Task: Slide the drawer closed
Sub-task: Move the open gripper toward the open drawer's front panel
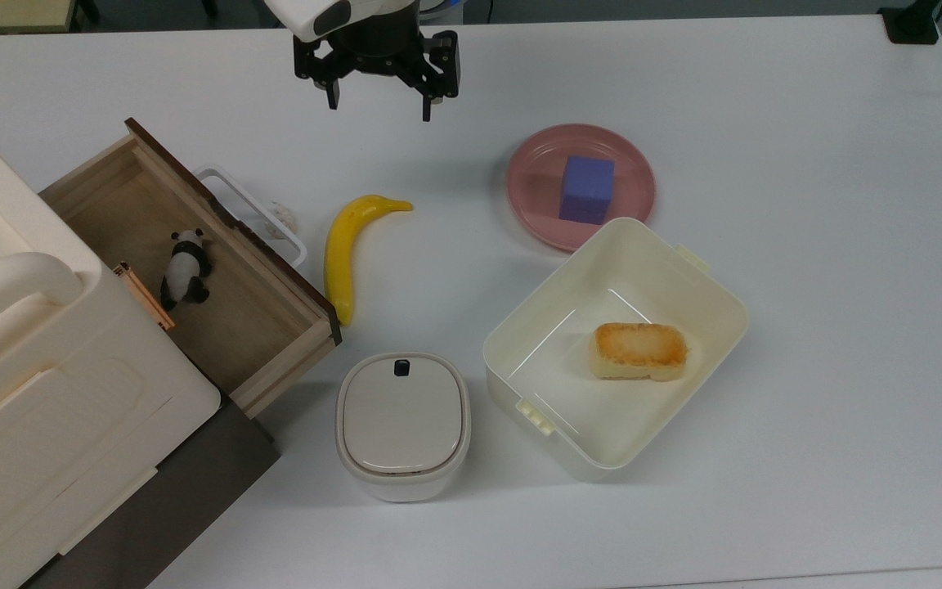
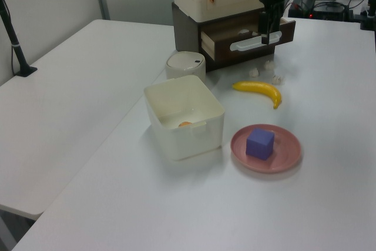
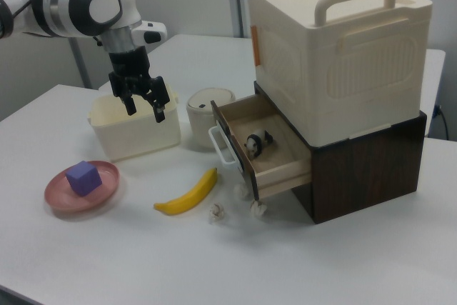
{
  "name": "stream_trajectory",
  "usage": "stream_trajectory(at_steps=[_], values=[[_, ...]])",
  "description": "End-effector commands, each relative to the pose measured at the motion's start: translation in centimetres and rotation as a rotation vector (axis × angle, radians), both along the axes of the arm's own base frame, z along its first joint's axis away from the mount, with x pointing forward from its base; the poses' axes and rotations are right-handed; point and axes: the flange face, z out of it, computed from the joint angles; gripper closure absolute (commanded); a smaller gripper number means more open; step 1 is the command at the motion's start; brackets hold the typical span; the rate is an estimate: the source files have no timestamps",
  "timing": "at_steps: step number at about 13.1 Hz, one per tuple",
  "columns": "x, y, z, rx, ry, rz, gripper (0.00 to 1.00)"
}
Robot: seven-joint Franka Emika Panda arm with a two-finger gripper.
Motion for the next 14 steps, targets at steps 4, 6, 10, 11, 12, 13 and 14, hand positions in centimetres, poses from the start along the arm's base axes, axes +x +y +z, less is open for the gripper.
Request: stream_trajectory(at_steps=[4,6,10,11,12,13,14], values=[[0.1,-3.3,0.6,0.000,0.000,-0.027,0.00],[0.0,-2.3,0.2,0.000,0.012,-0.012,0.00],[0.0,-2.8,0.4,0.000,0.009,-0.019,0.00],[0.0,-3.0,0.4,0.000,0.008,-0.019,0.00],[-0.1,-3.4,0.7,0.000,0.004,-0.014,0.00],[-0.1,-4.2,0.8,0.000,0.002,-0.022,0.00],[0.0,-4.5,0.7,0.000,0.001,-0.026,0.00]])
